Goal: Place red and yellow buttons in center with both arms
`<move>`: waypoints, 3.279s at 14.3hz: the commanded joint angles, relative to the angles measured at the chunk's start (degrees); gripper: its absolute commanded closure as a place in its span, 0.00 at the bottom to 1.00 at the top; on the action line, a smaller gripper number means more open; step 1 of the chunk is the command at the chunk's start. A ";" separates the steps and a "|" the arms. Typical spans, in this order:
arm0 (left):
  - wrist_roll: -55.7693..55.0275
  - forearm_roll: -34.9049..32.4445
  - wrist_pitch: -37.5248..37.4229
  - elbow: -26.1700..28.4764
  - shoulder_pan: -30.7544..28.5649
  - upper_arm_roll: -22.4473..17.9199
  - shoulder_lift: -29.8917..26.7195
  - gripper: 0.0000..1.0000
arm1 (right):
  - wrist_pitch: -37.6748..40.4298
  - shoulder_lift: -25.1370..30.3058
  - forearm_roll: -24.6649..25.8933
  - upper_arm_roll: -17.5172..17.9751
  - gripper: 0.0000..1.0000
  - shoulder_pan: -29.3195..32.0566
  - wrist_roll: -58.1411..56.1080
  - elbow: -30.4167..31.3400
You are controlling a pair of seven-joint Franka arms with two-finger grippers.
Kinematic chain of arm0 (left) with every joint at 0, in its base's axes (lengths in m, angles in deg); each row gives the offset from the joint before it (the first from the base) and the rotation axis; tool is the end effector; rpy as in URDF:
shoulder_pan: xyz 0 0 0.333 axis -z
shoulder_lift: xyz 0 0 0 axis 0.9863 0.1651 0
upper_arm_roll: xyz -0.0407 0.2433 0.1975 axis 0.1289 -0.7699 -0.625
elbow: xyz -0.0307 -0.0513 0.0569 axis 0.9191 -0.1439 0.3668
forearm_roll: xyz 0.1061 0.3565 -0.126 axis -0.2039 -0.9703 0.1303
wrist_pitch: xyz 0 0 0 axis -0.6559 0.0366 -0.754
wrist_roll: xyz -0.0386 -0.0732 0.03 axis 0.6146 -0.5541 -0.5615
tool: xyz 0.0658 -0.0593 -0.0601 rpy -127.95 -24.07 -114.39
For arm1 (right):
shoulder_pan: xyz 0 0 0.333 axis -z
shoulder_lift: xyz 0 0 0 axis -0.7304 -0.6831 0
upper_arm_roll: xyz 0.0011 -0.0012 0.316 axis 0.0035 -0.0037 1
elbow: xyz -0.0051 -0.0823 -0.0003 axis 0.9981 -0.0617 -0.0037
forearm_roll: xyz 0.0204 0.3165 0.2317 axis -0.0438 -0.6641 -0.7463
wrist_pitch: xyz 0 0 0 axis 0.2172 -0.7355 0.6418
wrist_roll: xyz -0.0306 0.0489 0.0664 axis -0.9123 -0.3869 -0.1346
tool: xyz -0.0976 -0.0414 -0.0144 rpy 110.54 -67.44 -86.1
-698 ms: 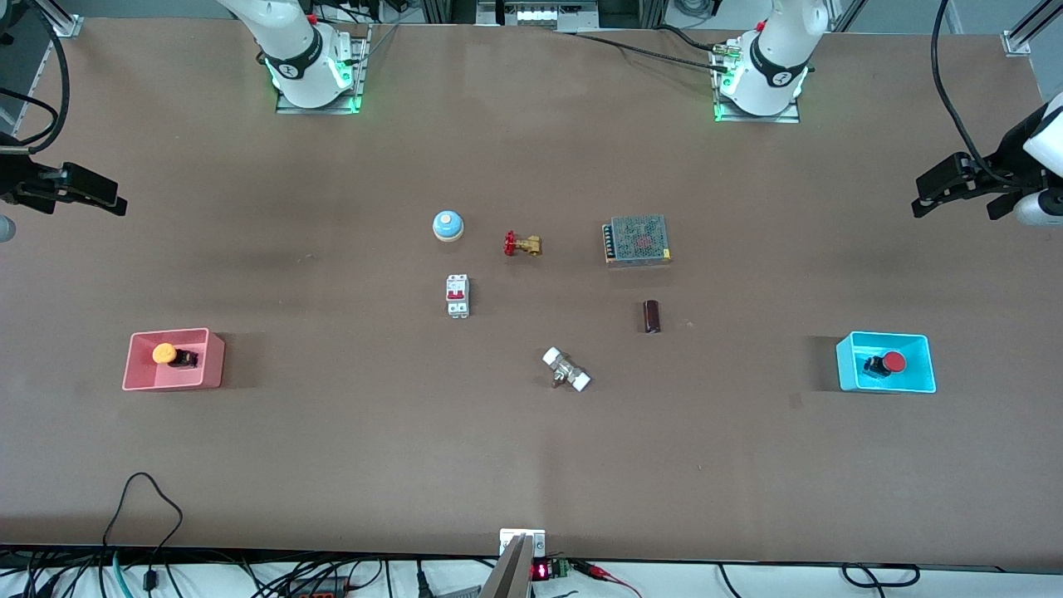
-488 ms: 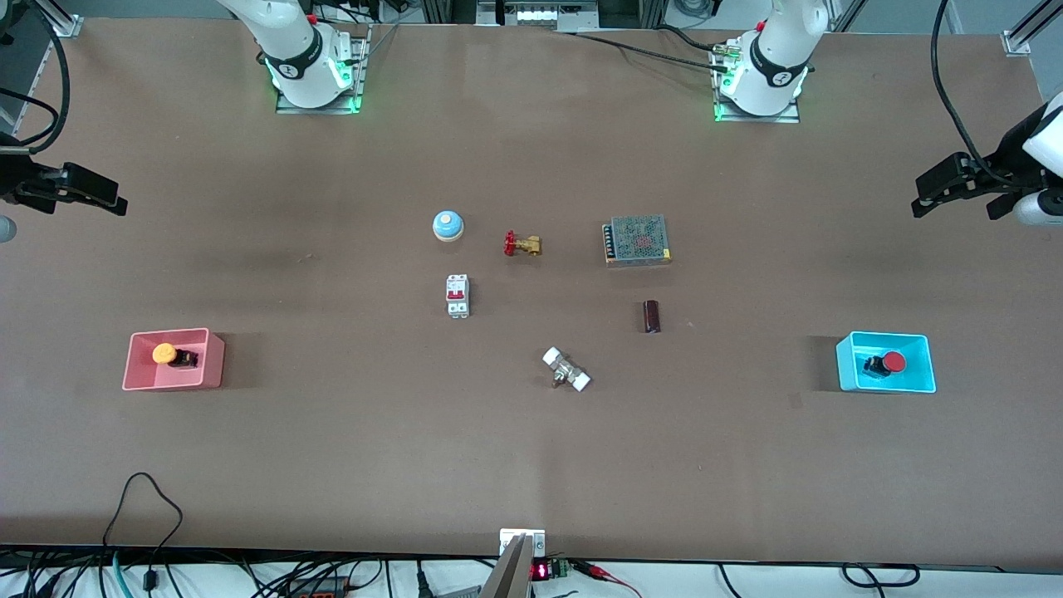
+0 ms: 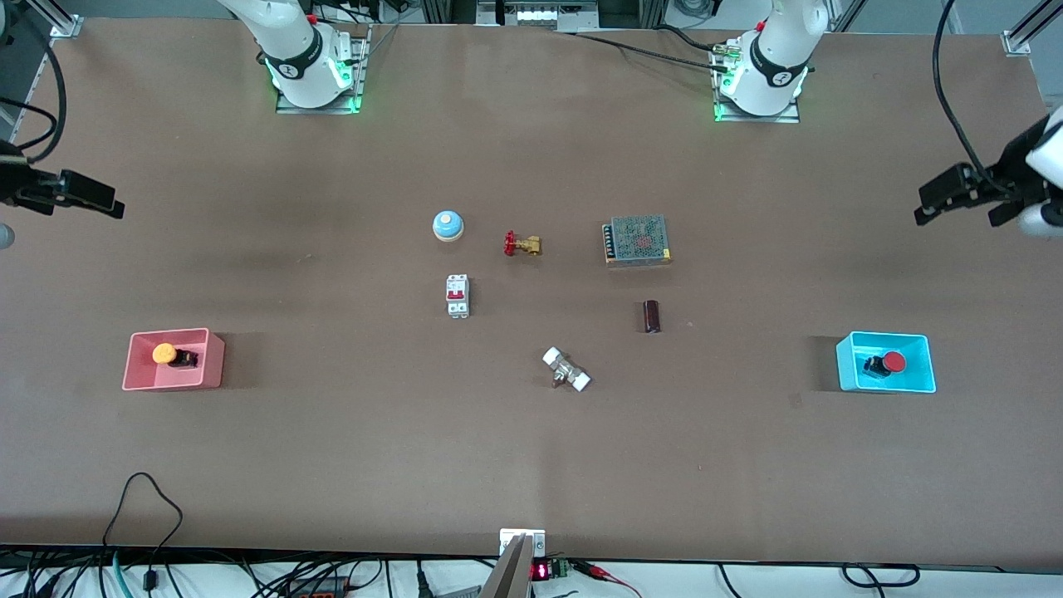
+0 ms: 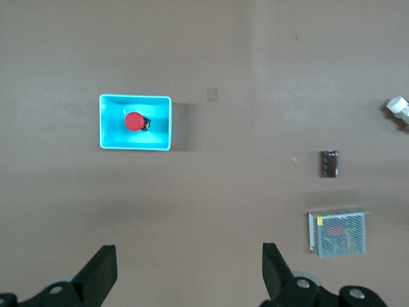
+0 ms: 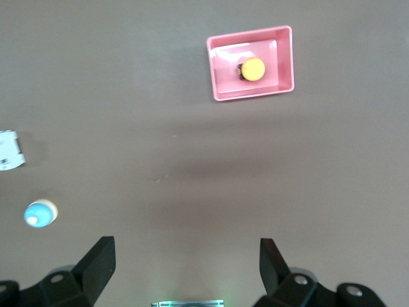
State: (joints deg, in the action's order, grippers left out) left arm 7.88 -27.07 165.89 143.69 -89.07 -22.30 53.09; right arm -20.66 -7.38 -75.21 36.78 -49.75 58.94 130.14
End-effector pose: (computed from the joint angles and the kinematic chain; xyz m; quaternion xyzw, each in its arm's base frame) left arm 0.5704 0.0280 0.5875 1.0000 0.0021 0.0049 0.0076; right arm 0.5812 -0.0649 0.5598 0.9965 -0.0378 -0.0748 0.0027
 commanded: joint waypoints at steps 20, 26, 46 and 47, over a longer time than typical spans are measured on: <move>8.39 -7.50 30.92 -0.80 -8.74 -0.19 34.26 0.00 | -39.66 -31.97 -7.90 0.88 0.00 8.46 -17.80 -0.67; 7.69 -7.41 32.86 -0.80 -8.66 -0.54 36.28 0.11 | -39.66 -33.46 -7.20 0.88 0.00 8.11 -19.65 -0.67; 5.23 -7.41 21.01 -0.36 -6.03 0.43 24.52 0.90 | -37.91 -34.34 -6.67 0.88 0.62 8.19 -19.73 -0.58; 3.92 -7.41 19.87 -0.36 -4.89 0.43 23.99 0.90 | -37.82 -34.26 -6.67 0.88 0.64 8.19 -19.74 -0.58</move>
State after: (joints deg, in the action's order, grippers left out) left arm 14.37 -33.30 188.21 142.50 -95.91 -21.91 79.18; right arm -59.51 -41.39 -81.96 36.99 -42.30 40.33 130.36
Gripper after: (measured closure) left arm 0.586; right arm 0.586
